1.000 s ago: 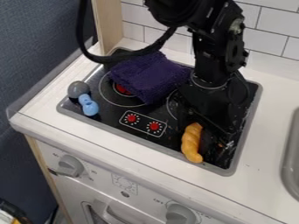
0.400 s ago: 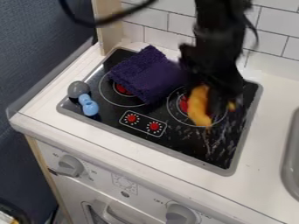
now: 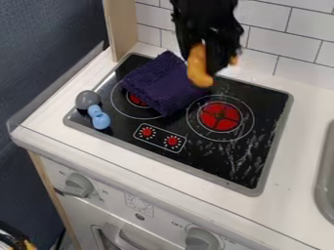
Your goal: Pick up the yellow object and put it on the left burner
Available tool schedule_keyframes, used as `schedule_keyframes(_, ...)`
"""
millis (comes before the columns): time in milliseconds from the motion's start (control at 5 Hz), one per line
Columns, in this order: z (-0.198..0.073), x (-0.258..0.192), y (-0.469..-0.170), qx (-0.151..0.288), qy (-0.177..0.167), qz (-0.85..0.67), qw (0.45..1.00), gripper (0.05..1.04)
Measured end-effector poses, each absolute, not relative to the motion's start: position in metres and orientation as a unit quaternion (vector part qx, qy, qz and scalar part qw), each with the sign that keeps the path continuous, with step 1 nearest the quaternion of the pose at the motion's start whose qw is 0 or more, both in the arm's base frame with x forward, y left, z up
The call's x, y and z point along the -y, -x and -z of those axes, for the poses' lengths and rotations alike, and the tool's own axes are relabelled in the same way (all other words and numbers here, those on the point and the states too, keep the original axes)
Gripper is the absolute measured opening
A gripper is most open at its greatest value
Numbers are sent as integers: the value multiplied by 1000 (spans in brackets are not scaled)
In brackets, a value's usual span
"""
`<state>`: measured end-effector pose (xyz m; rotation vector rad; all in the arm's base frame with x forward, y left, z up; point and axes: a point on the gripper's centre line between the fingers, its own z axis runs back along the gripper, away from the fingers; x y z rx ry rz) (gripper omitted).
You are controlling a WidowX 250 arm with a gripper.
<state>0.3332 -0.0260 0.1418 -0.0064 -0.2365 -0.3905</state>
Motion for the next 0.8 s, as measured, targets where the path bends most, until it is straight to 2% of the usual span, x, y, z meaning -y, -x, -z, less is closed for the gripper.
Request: schedule_keyframes(800,-86,-36,-346,58,11,124,990,651)
